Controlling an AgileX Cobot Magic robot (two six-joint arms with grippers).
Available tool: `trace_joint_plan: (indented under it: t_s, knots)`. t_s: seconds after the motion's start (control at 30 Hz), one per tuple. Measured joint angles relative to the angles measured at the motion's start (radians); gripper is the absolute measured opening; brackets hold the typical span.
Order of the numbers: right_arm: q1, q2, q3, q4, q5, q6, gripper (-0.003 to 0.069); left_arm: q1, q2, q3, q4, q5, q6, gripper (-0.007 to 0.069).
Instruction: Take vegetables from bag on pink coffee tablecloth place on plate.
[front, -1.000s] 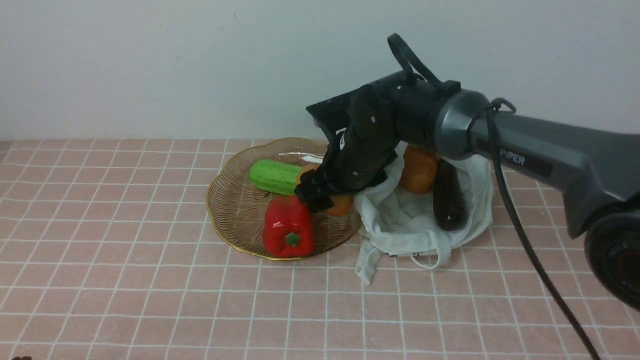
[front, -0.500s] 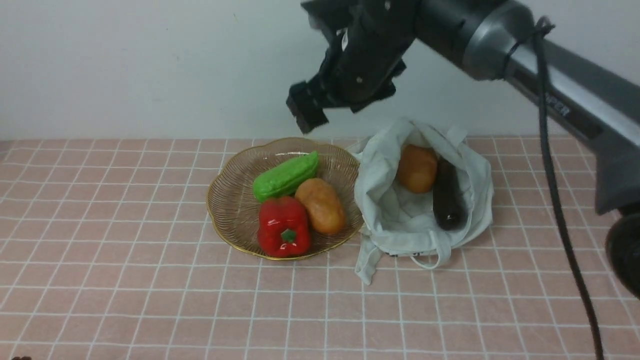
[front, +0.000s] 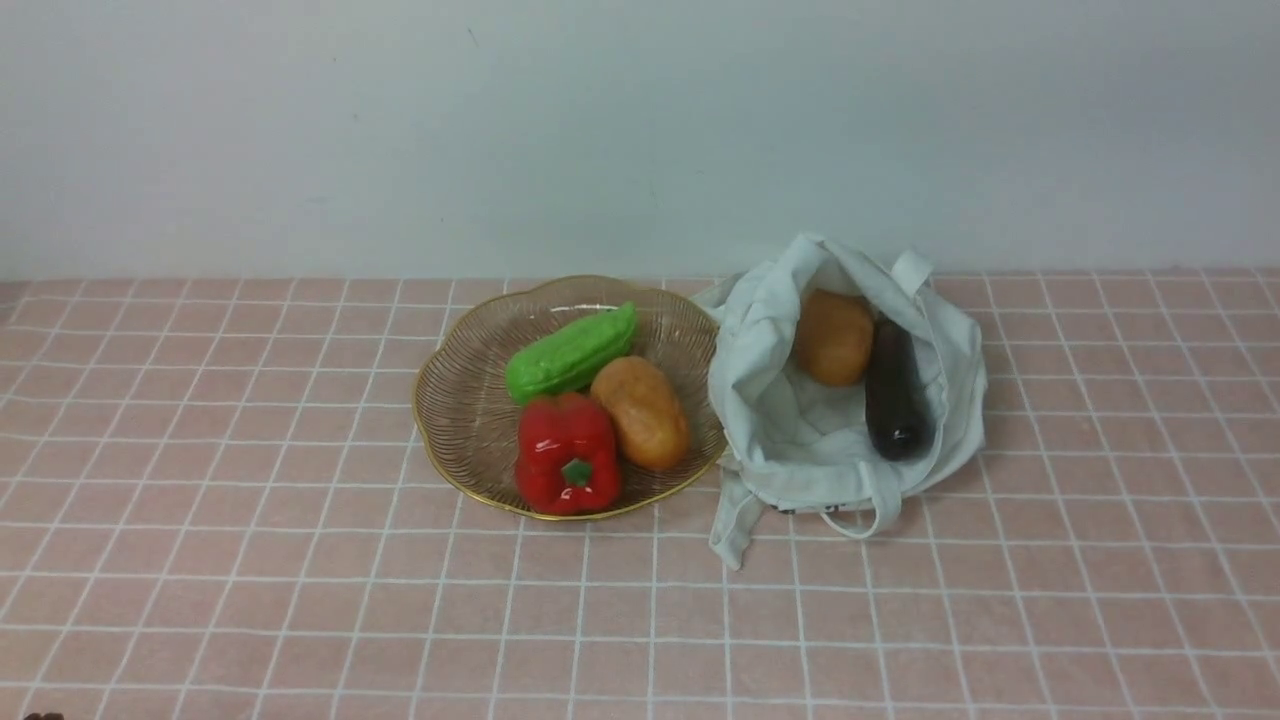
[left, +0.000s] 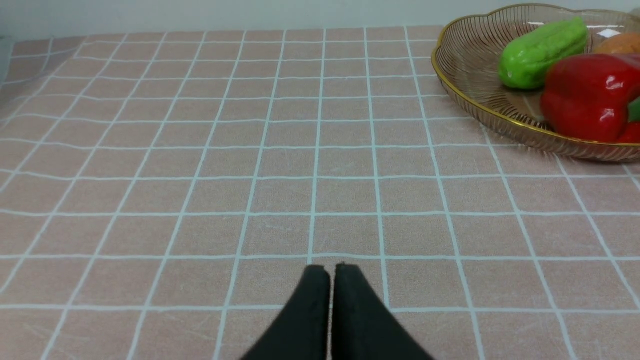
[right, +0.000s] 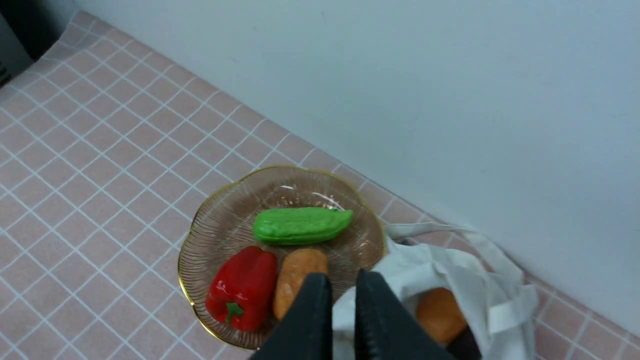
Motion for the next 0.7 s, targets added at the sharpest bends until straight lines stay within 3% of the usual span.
trace_joint_plan:
  t_s: [0.07, 0.13, 0.33, 0.37, 0.43, 0.7]
  knots:
    - [0.0, -0.084, 0.062, -0.01, 0.0, -0.003, 0.0004, 0.0, 0.0, 0.0, 0.0, 0.0, 0.0, -0.0005]
    - [0.0, -0.324, 0.253, -0.018, -0.038, -0.018, -0.0011, 0.0, 0.0, 0.0, 0.0, 0.0, 0.0, -0.0005]
    - [0.0, -0.878, 0.932, 0.013, -0.594, -0.088, -0.0015, 0.0, 0.0, 0.0, 0.0, 0.0, 0.0, -0.0005]
    - [0.0, -0.891, 0.953, 0.015, -0.608, -0.094, -0.0015, 0.0, 0.0, 0.0, 0.0, 0.0, 0.0, -0.0005]
    - [0.0, -1.012, 1.195, 0.041, -0.755, -0.12, -0.0015, 0.0, 0.0, 0.0, 0.0, 0.0, 0.0, -0.0005]
    - [0.0, -1.2, 1.436, 0.044, -1.013, -0.131, -0.0015, 0.0, 0.0, 0.0, 0.0, 0.0, 0.0, -0.0005]
